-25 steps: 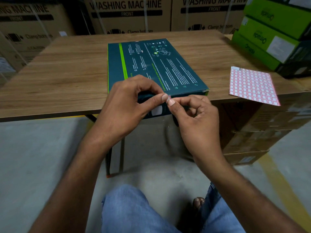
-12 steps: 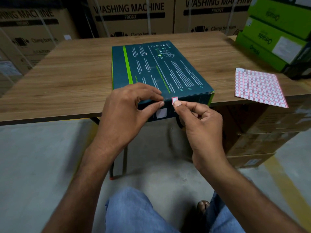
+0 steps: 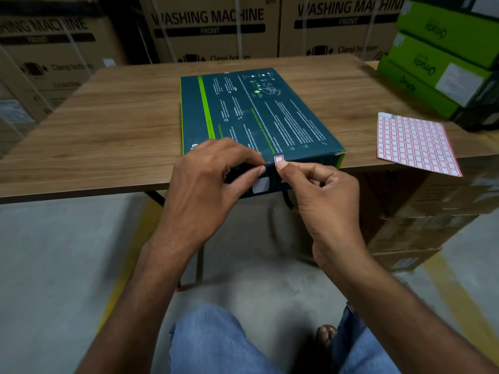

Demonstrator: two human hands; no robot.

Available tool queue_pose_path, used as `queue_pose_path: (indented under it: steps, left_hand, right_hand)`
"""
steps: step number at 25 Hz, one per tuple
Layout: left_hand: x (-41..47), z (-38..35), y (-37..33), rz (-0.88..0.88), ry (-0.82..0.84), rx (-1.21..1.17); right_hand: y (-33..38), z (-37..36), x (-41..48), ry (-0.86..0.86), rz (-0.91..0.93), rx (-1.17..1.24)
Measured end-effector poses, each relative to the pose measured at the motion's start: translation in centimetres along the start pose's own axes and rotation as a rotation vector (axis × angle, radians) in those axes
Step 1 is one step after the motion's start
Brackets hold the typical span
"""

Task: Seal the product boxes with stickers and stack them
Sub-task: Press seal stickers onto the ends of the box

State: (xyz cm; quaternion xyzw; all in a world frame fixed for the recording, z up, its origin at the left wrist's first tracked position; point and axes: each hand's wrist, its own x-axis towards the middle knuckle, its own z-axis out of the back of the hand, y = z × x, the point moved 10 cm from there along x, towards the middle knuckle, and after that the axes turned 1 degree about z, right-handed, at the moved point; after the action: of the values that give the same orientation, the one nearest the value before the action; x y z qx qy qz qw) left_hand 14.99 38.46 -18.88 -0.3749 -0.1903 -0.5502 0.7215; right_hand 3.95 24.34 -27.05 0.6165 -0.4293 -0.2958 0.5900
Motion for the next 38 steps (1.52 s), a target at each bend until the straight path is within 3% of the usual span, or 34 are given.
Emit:
queue_pose_path:
  steps: [11, 35, 38]
  left_hand:
    - [0.0, -1.0, -0.9, -0.072, 0.087, 0.189]
    - [0.4, -1.0, -0.3, -0.026, 0.077, 0.068]
    - [0.4, -0.9, -0.2, -0.014, 0.071, 0.06]
  right_hand:
    - [1.3, -0.2, 0.1, 0.062, -0.055, -0.037]
    - [0.0, 1.7, 0.4, 0.007, -0.016, -0.273]
    - [0.7, 2.6, 0.3, -0.027, 0.087, -0.297]
